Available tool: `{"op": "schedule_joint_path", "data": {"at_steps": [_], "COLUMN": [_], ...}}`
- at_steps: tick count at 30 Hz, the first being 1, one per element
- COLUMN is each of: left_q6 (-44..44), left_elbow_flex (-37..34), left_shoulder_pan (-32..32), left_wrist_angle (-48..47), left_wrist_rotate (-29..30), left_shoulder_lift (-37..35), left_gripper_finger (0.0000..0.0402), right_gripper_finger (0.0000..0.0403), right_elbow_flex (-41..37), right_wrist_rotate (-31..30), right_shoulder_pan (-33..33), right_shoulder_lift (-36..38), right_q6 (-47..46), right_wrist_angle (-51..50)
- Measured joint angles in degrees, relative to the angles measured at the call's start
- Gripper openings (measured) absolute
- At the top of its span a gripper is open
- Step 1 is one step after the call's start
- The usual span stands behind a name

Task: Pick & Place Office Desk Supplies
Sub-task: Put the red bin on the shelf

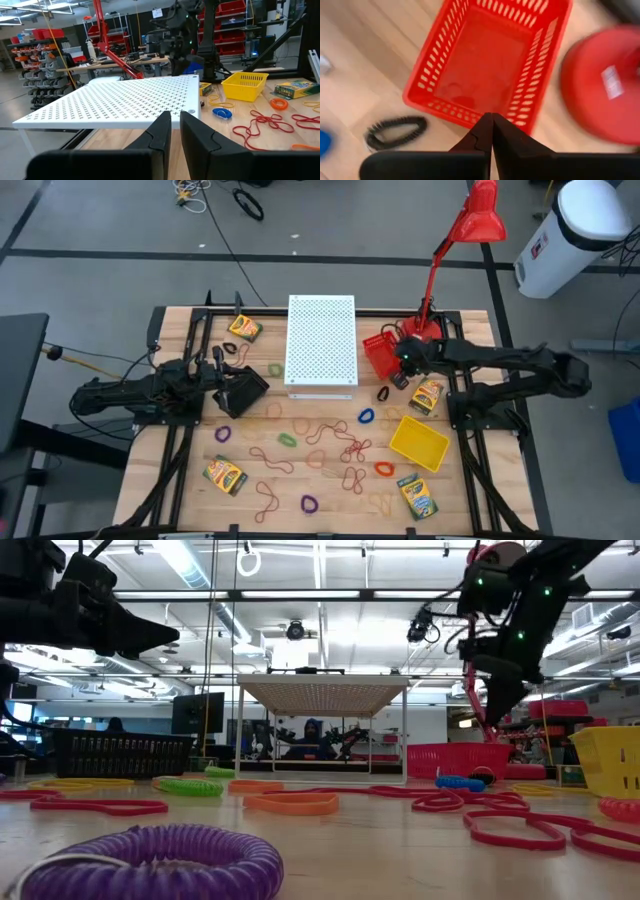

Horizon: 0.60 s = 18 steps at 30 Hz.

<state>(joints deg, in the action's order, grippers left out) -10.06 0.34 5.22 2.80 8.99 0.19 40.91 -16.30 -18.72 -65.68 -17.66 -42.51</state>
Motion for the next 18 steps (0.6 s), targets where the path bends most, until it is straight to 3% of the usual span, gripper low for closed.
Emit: {"op": "schedule_joint_path", "data": {"at_steps": [7, 18], "left_q6": [0.0, 0.0], "left_elbow_flex": [0.0, 0.0], "left_shoulder_pan": [0.0, 0.0], "left_wrist_angle": [0.0, 0.0], "left_wrist_rotate": [0.0, 0.0], "left_shoulder_lift": [0.0, 0.0], "left_gripper_finger": [0.005, 0.005], "right_gripper_finger": [0.0075, 0.0136], "right_elbow_flex": [2.0, 1.7], "right_wrist_rotate": [0.2, -1.9], "right_shoulder_pan": [3.2, 3.6], "right_shoulder_lift": [-3.3, -11.4], "right_q6": [14.8, 26.7], "right_wrist_angle": [-0.6, 0.9]}}
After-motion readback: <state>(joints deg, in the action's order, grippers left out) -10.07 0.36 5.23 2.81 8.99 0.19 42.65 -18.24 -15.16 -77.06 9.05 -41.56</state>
